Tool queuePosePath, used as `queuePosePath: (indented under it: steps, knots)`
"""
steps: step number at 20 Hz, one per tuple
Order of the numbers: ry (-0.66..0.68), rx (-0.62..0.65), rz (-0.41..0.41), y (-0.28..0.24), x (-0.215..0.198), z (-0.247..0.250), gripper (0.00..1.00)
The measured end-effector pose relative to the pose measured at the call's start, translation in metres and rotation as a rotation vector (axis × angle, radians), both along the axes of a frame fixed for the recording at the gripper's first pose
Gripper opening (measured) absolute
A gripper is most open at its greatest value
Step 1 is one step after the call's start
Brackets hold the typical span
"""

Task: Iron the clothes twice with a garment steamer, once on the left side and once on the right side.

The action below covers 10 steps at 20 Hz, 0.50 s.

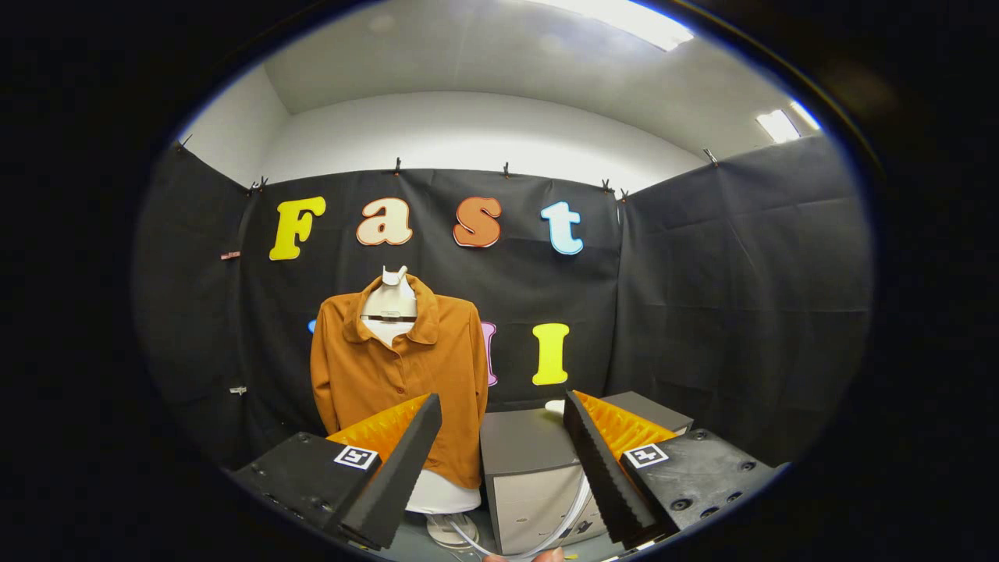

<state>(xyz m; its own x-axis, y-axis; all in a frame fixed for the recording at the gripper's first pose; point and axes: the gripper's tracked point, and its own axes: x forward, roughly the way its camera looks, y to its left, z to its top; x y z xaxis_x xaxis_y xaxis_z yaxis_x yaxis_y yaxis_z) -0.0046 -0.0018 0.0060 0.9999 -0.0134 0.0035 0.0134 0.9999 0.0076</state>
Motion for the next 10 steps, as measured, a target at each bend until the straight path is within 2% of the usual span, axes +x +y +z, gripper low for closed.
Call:
queuePosePath:
  steps: [4,10]
  knots:
    - [0.038,0.004,-0.001,-0.022,0.02,-0.006,0.98]
    - [0.223,0.004,0.007,-0.069,0.098,-0.044,0.99]
